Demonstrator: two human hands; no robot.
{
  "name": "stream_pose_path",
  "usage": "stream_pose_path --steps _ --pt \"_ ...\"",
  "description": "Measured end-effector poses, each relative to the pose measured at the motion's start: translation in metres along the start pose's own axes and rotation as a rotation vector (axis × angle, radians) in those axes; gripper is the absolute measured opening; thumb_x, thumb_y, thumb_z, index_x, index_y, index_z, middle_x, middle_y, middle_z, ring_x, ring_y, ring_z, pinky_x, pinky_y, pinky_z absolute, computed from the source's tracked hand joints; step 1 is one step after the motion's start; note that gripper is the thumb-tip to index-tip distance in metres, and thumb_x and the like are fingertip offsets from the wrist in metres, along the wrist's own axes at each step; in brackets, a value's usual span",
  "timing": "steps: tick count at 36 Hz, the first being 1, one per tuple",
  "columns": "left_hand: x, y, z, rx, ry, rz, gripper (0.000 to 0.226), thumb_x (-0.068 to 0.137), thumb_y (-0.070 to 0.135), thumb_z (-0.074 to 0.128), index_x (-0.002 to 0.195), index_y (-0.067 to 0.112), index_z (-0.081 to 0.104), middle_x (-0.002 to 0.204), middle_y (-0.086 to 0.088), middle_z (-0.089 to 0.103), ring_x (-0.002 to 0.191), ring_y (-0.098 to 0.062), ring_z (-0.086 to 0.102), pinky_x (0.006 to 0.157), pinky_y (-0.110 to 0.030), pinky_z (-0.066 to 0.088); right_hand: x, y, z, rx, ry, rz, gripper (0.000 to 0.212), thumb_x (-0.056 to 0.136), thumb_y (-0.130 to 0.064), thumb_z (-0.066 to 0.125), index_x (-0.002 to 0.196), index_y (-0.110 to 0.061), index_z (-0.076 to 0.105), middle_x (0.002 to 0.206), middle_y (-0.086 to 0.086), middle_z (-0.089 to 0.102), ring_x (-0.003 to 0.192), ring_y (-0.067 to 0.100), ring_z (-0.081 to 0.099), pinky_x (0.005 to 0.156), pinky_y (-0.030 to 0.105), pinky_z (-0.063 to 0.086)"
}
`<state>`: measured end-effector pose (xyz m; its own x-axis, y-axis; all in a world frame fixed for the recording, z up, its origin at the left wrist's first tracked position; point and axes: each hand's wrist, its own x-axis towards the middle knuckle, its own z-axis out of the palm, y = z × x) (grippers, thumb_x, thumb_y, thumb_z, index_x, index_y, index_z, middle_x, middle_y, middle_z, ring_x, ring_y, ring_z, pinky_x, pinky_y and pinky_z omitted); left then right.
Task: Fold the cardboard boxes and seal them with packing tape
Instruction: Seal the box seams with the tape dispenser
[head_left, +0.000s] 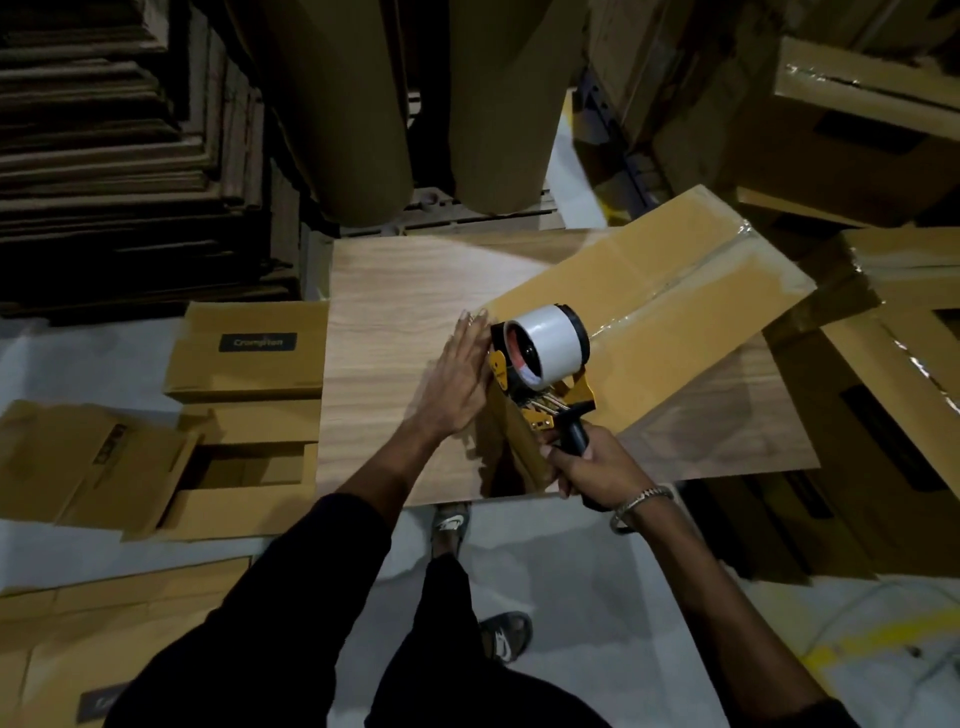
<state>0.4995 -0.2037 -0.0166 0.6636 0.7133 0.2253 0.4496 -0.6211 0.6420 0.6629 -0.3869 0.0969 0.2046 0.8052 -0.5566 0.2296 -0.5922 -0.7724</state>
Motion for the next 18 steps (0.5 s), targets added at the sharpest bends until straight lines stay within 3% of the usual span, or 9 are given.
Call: stream_pose_path --steps 4,7,13,16,18 --pt "-0.001 0.005 0.004 -0.025 0.048 -0.124 0.053 0.115 0.037 0.027 0.166 0.023 0.022 0.176 -0.005 0.001 0.162 -0.022 -0.011 0.127 -0.05 0.003 -0.011 0.011 -0.005 -0.055 0.031 -0.007 0.008 0.099 -0.017 0.069 0.095 -0.014 0.063 0.072 0.012 0.074 0.052 0.019 0.065 0.053 0.031 0.052" --pt "-0.001 0.005 0.006 -0.051 0.052 -0.138 0.051 0.115 0.03 0.033 0.165 0.022 0.029 0.176 -0.002 -0.002 0.162 -0.021 -0.01 0.124 -0.049 0.007 -0.025 0.024 -0.013 -0.117 0.067 0.02 0.008 0.098 -0.023 0.071 0.096 -0.017 0.066 0.07 0.008 0.075 0.055 0.018 0.068 0.057 0.033 0.053" --pt "-0.004 0.018 0.004 0.094 0.038 -0.19 0.059 0.113 0.049 0.016 0.168 0.03 0.01 0.175 -0.003 -0.014 0.16 -0.025 -0.018 0.128 -0.063 0.007 -0.03 0.034 -0.012 -0.148 0.067 0.056 0.009 0.097 -0.024 0.071 0.103 -0.02 0.065 0.07 0.006 0.076 0.056 0.017 0.068 0.064 0.042 0.057" --pt "-0.021 0.037 0.023 0.095 0.027 -0.158 0.069 0.113 0.046 0.031 0.168 0.024 -0.005 0.172 -0.006 -0.025 0.159 -0.025 -0.022 0.128 -0.058 -0.007 -0.029 0.033 -0.012 -0.129 0.074 0.066 0.012 0.097 -0.024 0.071 0.105 -0.02 0.063 0.071 0.006 0.076 0.055 0.016 0.067 0.061 0.039 0.053" --pt "-0.038 0.035 0.04 0.009 0.054 -0.14 0.083 0.111 0.035 0.05 0.166 0.031 -0.012 0.174 0.0 -0.018 0.162 -0.026 -0.004 0.128 -0.061 -0.002 -0.029 0.035 -0.011 -0.113 0.073 0.072 0.011 0.097 -0.023 0.071 0.104 -0.019 0.064 0.07 0.007 0.076 0.055 0.017 0.066 0.061 0.038 0.052"
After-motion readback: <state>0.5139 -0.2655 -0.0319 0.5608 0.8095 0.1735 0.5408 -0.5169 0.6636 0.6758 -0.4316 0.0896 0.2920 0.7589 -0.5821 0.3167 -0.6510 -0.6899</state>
